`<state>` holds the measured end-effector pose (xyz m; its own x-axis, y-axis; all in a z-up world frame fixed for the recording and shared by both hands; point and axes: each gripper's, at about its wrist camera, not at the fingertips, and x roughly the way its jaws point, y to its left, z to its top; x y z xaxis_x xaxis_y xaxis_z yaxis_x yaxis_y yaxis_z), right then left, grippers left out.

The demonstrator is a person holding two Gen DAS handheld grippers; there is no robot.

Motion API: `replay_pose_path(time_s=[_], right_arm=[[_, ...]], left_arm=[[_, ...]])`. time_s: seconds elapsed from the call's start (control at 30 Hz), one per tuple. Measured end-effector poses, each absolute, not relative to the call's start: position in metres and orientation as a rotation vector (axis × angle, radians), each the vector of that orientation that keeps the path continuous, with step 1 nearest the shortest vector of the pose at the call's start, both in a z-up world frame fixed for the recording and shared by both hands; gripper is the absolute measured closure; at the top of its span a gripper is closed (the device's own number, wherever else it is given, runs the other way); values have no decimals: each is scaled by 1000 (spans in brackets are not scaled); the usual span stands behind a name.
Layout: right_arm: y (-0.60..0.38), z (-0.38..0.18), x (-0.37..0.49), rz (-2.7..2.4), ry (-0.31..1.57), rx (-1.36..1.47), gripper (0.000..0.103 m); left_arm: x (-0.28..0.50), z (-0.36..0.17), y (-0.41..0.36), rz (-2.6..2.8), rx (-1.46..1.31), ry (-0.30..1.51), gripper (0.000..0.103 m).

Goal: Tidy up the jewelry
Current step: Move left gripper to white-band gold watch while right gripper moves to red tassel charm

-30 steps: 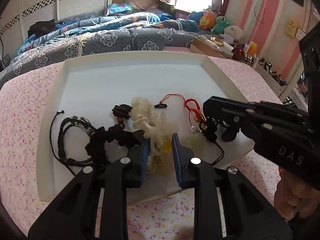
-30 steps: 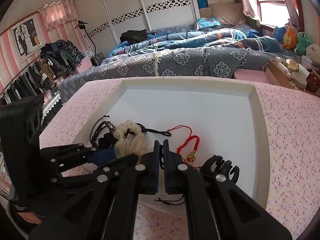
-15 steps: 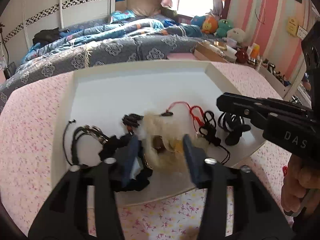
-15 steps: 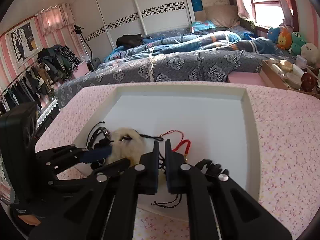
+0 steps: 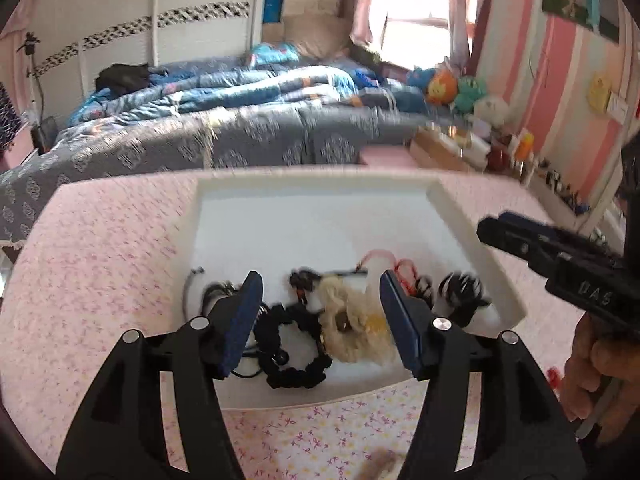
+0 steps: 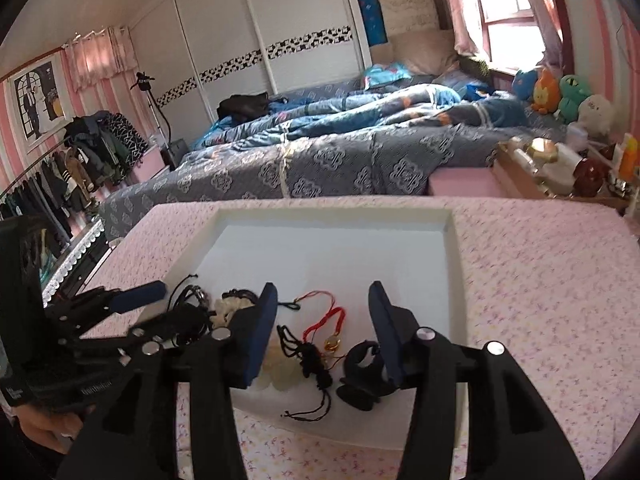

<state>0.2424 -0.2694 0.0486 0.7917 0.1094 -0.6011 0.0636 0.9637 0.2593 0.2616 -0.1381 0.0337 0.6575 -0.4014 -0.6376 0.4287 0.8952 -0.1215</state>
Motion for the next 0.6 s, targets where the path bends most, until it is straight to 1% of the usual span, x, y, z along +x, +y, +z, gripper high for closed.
replay_pose_path(time_s=[0.13,0.2,0.3,0.37,0.47,0.5,0.6], right_arm=[[-278,74,226,-5,588,272,54],[-284,89,215,-21,547,266,54],[-291,115,193,-42,476,266,48],[-297,122,176,-62,457,270,47],[-303,120,153,-89,481,231,46],[-306,117,144,-106,494,210,43],[-316,99,112,-152,532,179,32]], left_arm=[[242,74,-128,-457,20,606,41],[231,94,-121,-431,24,567,34],[215,119,-110,-381,37,514,32],[204,126,-103,-366,37,494,29],[186,116,-92,-342,68,502,23],[181,110,-89,-336,78,514,21],[165,78,-76,-334,41,581,21]])
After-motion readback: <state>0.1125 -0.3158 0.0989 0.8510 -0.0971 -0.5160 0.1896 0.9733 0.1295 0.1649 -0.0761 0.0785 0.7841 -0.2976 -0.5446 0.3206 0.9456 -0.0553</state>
